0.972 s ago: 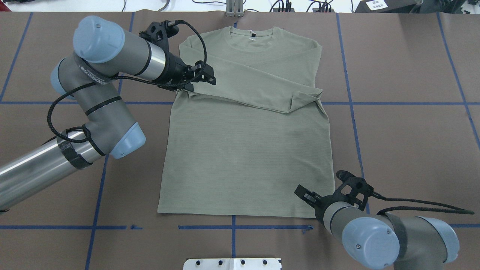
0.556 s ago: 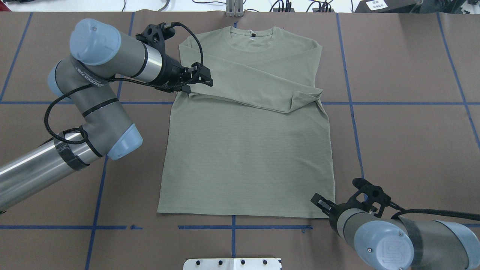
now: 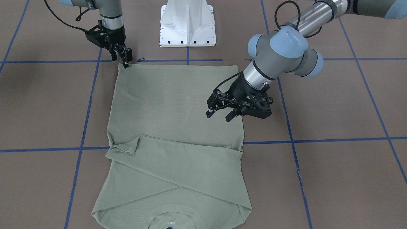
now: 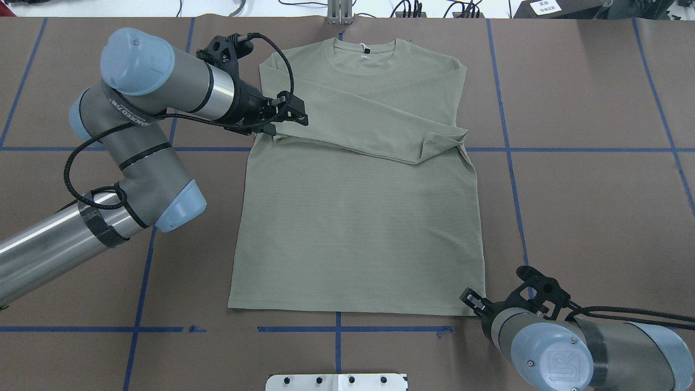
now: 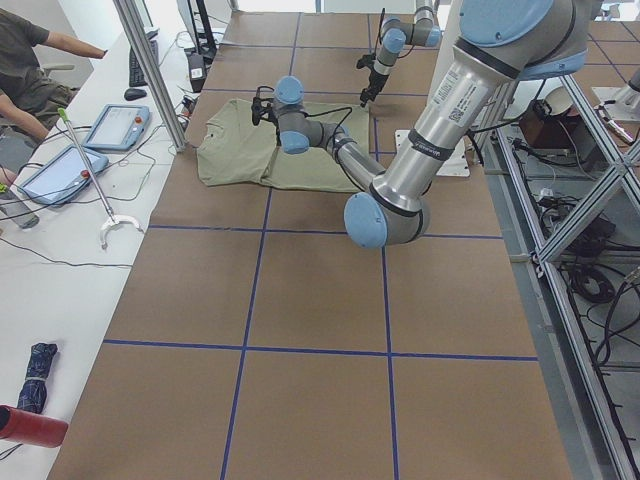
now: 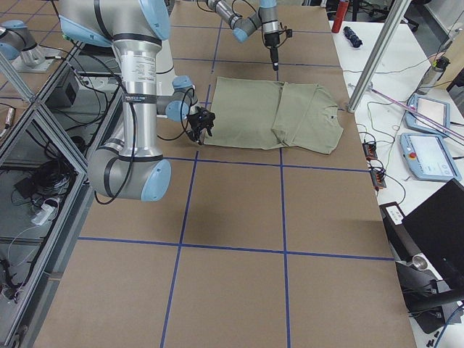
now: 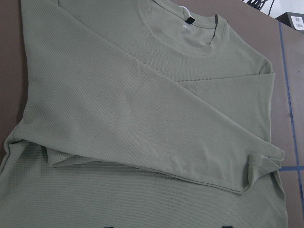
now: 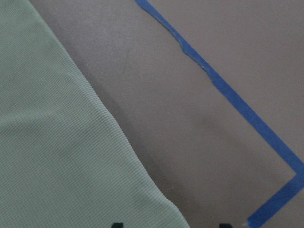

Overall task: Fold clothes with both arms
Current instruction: 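Release the sleeve with the left gripper while the right gripper moves to the hem corner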

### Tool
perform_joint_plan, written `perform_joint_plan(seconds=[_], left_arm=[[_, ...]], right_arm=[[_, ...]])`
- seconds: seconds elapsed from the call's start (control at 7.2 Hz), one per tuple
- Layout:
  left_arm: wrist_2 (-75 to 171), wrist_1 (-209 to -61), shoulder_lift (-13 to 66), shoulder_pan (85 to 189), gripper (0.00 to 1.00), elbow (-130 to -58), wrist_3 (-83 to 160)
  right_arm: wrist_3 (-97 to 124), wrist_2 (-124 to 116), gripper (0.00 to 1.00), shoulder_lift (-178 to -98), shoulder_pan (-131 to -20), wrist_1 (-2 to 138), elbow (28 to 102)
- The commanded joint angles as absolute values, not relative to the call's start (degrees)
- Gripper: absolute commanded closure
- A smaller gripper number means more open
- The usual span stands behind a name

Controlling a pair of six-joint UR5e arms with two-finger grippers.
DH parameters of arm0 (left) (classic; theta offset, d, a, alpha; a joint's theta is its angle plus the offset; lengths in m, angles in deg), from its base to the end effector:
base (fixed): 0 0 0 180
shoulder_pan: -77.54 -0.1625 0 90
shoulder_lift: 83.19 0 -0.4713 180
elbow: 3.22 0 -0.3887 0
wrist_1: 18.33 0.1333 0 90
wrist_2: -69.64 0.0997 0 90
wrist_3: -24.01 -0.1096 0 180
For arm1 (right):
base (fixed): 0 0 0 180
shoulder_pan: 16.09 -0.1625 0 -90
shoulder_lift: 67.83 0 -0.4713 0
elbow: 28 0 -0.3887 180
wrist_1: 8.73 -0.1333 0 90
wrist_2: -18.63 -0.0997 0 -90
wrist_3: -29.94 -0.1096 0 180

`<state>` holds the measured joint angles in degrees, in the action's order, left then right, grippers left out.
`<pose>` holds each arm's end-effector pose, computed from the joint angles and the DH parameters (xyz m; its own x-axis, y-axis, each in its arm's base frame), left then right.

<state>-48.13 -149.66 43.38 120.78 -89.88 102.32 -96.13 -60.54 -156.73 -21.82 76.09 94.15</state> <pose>0.4725 -0.5572 0.2577 0.2464 0.0143 -0.9690 0.2339 0.9695 0.0738 -0.4614 -0.2010 0.4430 0.5039 0.6318 0.5891 -0.6321 0.7345 -0.2470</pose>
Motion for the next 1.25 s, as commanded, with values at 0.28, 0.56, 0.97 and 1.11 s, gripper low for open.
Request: perform_joint_plan(seconds=[0.28,0.56,0.97,1.11], left_arm=[[-48.04,-149.72,43.37,120.79,0.19,-89.88,102.32],[-48.05,-149.72,43.29,120.79,0.19,-89.88,102.23],[-48.04,-149.72,43.29,120.79,0.19,-89.97,102.23],[-48.04,-149.64,43.29,120.87,0.19,-90.06,102.32]], right_arm=[[-96.18,-60.47,0.46,-156.59,-21.81,76.08,93.82],[-96.18,-60.47,0.44,-156.59,-21.63,76.08,93.47],[-96.18,-60.55,0.5,-156.51,-21.54,75.99,93.03],[-96.18,-60.47,0.63,-156.51,-21.45,75.99,92.77]])
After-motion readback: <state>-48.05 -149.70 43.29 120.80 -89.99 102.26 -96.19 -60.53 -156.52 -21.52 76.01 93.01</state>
